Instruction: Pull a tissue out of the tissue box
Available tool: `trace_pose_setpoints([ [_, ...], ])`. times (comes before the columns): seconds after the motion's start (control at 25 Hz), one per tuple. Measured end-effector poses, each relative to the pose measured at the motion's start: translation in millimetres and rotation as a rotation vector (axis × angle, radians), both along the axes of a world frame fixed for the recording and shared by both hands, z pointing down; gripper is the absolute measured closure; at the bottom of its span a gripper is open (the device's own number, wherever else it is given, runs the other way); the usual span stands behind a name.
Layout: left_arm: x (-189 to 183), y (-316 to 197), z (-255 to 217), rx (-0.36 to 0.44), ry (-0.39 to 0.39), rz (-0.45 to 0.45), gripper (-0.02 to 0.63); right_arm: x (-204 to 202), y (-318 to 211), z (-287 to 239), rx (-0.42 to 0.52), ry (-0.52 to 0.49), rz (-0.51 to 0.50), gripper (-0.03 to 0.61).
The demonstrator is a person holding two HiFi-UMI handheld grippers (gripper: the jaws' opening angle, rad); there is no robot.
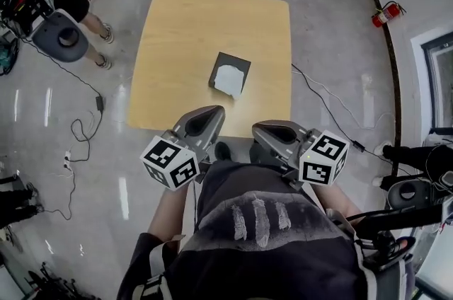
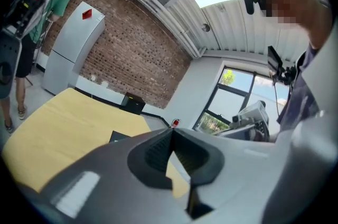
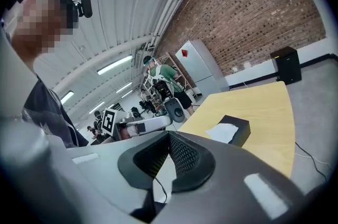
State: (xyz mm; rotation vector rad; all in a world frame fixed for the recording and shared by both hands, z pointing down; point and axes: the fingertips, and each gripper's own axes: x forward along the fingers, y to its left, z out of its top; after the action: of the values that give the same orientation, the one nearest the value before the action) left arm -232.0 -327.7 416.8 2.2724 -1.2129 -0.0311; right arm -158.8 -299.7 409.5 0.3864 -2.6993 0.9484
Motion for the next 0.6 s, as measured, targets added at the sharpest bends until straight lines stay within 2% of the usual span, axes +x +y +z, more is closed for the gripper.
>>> trace_pose_setpoints([
  [0.28, -3.7, -20.1, 23.2, -0.102, -0.094, -0.131, 0.608, 13.8, -35.5, -2.6, -0.042, -0.093, -0.034, 0.58],
  [0.32, -4.0, -23.1, 25.9, -0.121, -0.098, -0.142, 0.588, 14.5, -39.9, -3.3, -0.047, -0.103, -0.043, 0.58],
  [0.36, -3.8, -26.8, 29.2, -0.142, -0.098, -0.155, 0.54, 15.7, -45.1, -3.3, -0.055, -0.113, -0.05, 0.58],
  [0.48, 0.2, -45.8, 46.8, -0.211, -0.073, -0.23, 0.317, 27.5, -67.3, 1.7, -0.081, -0.138, -0.067, 0.58],
  [0.52, 1.8, -52.9, 55.3, -0.235, -0.056, -0.262, 0.265, 32.7, -74.9, 3.7, -0.085, -0.141, -0.074, 0.58],
  [0.6, 2.2, -61.4, 73.7, -0.287, -0.016, -0.312, 0.204, 39.4, -84.0, 6.3, -0.083, -0.141, -0.085, 0.58],
])
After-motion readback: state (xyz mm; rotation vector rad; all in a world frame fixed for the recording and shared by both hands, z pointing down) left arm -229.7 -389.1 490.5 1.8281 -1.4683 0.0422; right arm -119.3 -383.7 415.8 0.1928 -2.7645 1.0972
